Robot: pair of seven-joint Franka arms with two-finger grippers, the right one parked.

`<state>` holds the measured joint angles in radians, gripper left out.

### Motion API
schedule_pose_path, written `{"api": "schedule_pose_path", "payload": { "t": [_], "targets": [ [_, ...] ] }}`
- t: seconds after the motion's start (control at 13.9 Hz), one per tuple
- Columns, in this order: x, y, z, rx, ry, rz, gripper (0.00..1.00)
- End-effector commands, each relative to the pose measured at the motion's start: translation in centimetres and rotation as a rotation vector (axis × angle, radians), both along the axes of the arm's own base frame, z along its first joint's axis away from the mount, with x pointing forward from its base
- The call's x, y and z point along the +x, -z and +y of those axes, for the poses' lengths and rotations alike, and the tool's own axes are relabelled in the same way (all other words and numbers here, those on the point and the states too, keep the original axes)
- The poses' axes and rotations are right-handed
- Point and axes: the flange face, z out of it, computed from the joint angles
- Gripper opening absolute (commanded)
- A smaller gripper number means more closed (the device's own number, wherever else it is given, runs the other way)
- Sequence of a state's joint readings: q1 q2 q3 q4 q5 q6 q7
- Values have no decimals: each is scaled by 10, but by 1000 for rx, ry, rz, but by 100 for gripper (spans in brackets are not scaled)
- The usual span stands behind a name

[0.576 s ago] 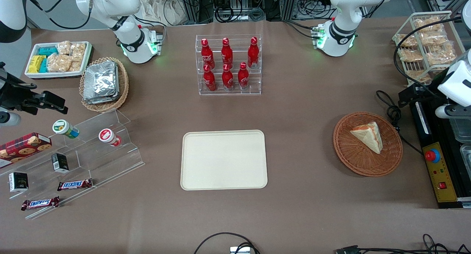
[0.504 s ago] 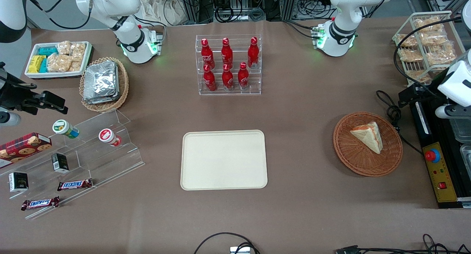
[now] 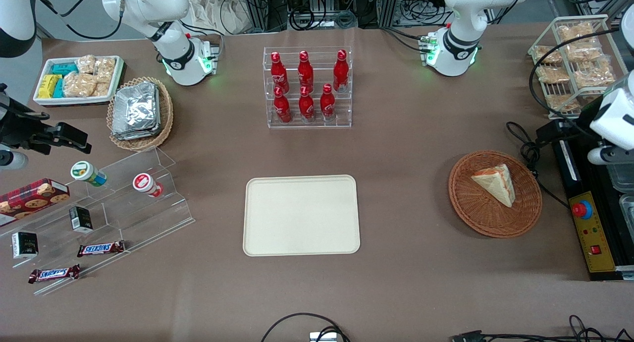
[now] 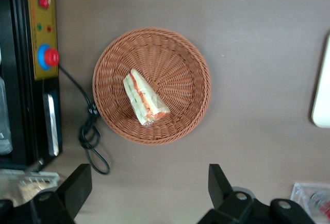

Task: Place sandwich from basket to tray
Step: 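Move the left gripper over the sandwich in the wicker basket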

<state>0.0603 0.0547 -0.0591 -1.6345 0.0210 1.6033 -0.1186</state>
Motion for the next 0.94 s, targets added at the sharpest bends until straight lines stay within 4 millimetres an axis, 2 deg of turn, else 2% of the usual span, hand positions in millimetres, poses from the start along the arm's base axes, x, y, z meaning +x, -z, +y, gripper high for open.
{"api": "schedule_pose_path", "payload": {
  "t": [0.0,0.14,0.43,0.65,0.86],
  "targets": [
    [6,32,0,30,-144,-3,100],
    [-1,59,0,36,-214,-18,100],
    [-19,127,2,43,-354,-38,100],
    [-32,171,13,45,-451,-47,100],
    [-43,202,32,42,-497,-60,100]
  ]
}}
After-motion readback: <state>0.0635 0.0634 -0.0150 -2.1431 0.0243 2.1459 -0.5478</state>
